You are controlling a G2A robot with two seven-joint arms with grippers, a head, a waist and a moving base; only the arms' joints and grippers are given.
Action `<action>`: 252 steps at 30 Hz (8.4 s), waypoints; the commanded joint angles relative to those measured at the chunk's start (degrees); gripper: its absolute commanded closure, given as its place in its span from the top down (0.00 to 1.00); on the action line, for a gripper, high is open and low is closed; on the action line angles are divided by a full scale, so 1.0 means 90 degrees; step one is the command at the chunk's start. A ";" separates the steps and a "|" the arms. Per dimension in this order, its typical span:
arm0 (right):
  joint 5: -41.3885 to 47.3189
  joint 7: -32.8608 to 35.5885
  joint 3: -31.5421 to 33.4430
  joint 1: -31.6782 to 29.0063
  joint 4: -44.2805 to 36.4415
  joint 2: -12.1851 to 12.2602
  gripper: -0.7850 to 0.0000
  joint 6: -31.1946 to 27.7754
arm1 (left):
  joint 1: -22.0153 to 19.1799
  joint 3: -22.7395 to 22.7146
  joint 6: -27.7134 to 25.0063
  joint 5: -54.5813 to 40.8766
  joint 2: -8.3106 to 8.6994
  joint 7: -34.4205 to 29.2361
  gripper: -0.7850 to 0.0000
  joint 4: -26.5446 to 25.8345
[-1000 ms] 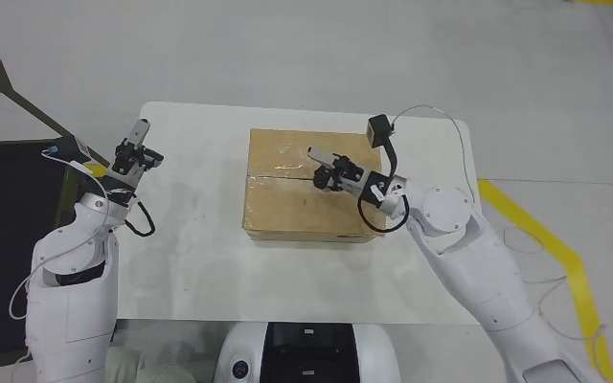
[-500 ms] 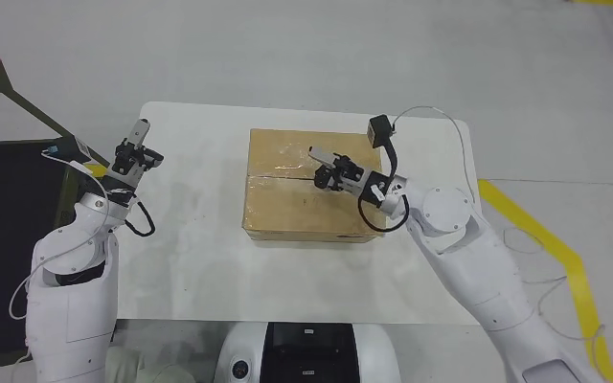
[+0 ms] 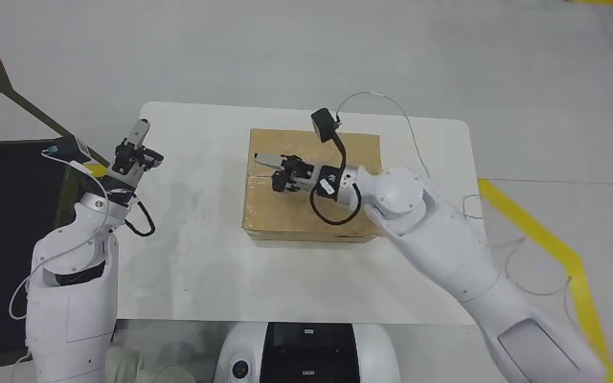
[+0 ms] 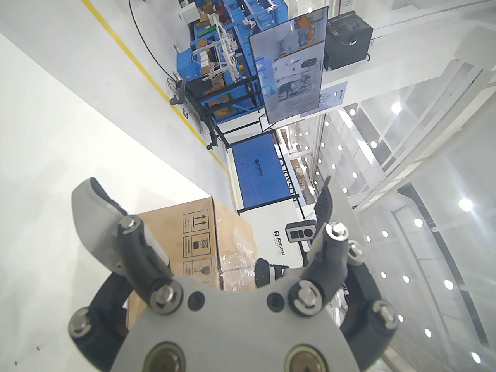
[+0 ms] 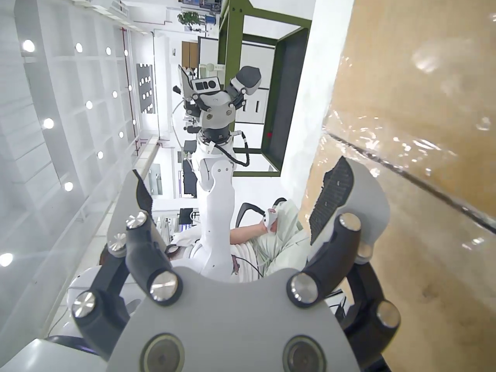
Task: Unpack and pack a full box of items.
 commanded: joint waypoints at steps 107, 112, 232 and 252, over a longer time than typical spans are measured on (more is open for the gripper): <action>-0.1878 -0.0495 0.3386 -0.2713 -0.1901 0.0190 1.00 0.2240 | 0.0000 0.0000 0.0000 0.0000 0.0000 0.0000 1.00 0.0000; -0.1780 -0.0611 0.3672 -0.2911 -0.1931 0.0232 1.00 0.2235 | 0.0000 0.0000 0.0000 0.0000 0.0000 0.0000 1.00 0.0000; -0.1191 -0.0164 0.4664 -0.3419 -0.1257 0.0586 0.67 0.1021 | 0.0000 0.0000 0.0000 0.0000 0.0000 0.0000 1.00 0.0000; -0.1666 0.0094 0.4371 -0.3315 -0.1465 0.0674 0.29 0.1721 | 0.0000 0.0000 0.0000 0.0000 0.0000 0.0000 1.00 0.0000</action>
